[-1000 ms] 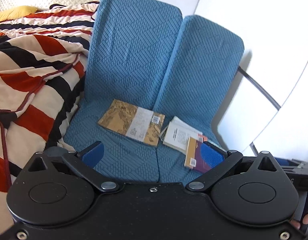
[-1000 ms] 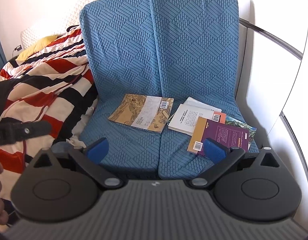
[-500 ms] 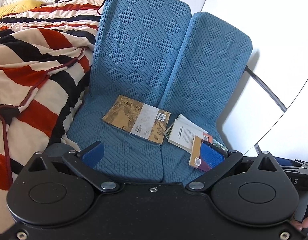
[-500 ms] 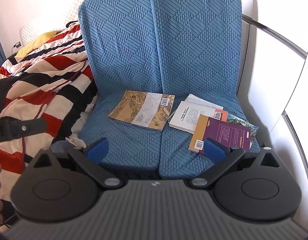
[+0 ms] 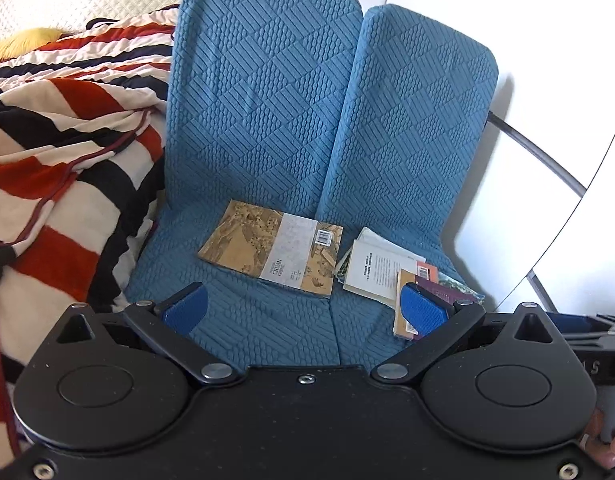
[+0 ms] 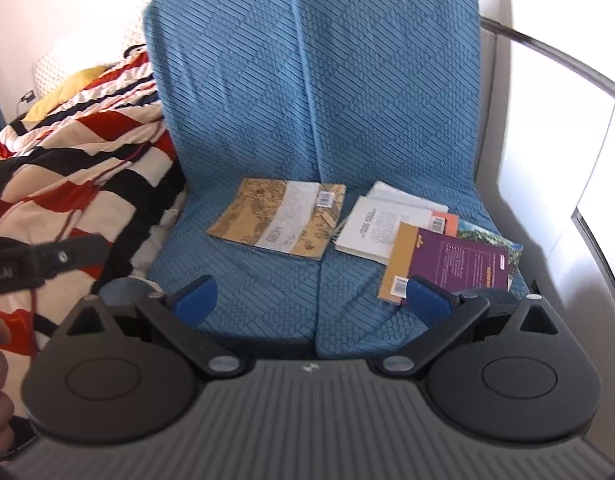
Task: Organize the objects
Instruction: 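Move the left tool toward the tan illustrated book on the seat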
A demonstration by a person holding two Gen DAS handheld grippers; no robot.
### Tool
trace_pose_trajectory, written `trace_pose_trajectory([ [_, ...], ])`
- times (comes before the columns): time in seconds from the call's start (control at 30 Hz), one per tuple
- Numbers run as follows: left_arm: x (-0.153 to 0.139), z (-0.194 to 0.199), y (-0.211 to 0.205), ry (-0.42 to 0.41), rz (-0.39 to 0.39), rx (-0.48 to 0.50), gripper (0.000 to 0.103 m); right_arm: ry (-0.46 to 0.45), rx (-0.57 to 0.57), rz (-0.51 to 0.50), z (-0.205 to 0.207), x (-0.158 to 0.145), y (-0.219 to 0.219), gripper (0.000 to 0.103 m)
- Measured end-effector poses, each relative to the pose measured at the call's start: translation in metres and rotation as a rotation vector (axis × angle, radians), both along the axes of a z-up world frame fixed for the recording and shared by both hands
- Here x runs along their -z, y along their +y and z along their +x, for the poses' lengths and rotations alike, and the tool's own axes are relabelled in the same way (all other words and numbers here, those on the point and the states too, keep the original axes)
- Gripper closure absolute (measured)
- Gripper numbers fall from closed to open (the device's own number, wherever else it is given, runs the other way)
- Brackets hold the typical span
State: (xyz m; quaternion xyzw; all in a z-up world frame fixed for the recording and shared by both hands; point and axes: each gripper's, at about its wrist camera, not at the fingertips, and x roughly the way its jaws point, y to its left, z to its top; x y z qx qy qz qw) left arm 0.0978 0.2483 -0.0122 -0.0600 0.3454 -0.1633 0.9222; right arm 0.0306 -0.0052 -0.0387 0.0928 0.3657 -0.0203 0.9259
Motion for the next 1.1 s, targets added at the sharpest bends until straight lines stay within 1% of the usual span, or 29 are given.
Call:
trace_pose_trajectory([
  [0.13, 0.008, 0.018, 0.002, -0.013, 0.004, -0.010, 0.001, 0.003, 0.031, -0.006, 0.007, 0.012, -0.007, 0.000],
  [0.37, 0.014, 0.040, 0.001, -0.017, -0.004, -0.014, 0.001, -0.013, 0.046, -0.006, 0.025, 0.019, -0.009, 0.000],
  [0.47, 0.018, 0.046, 0.001, -0.026, 0.003, -0.018, 0.001, -0.022, 0.029, -0.014, 0.033, 0.024, -0.009, 0.000],
  [0.57, 0.023, 0.053, -0.002, -0.043, 0.013, -0.015, 0.001, -0.037, -0.010, -0.001, 0.041, 0.029, -0.013, 0.000],
  [0.63, 0.028, 0.058, -0.006, -0.051, 0.018, -0.008, 0.001, -0.048, -0.009, -0.013, 0.046, 0.033, -0.015, 0.000],
  [0.77, 0.044, 0.071, -0.015, -0.046, 0.034, -0.013, 0.001, -0.072, -0.028, -0.028, 0.054, 0.046, -0.018, 0.000],
  [0.9, 0.064, 0.084, -0.025, -0.020, 0.028, -0.009, 0.001, -0.078, -0.032, 0.019, 0.063, 0.065, -0.021, 0.001],
  [1.03, 0.078, 0.091, -0.037, -0.033, 0.034, 0.009, 0.001, -0.096, -0.033, 0.029, 0.071, 0.080, -0.021, 0.001],
  [1.1, 0.083, 0.094, -0.043, -0.043, 0.021, 0.027, 0.001, -0.095, -0.014, 0.031, 0.074, 0.087, -0.024, 0.001],
])
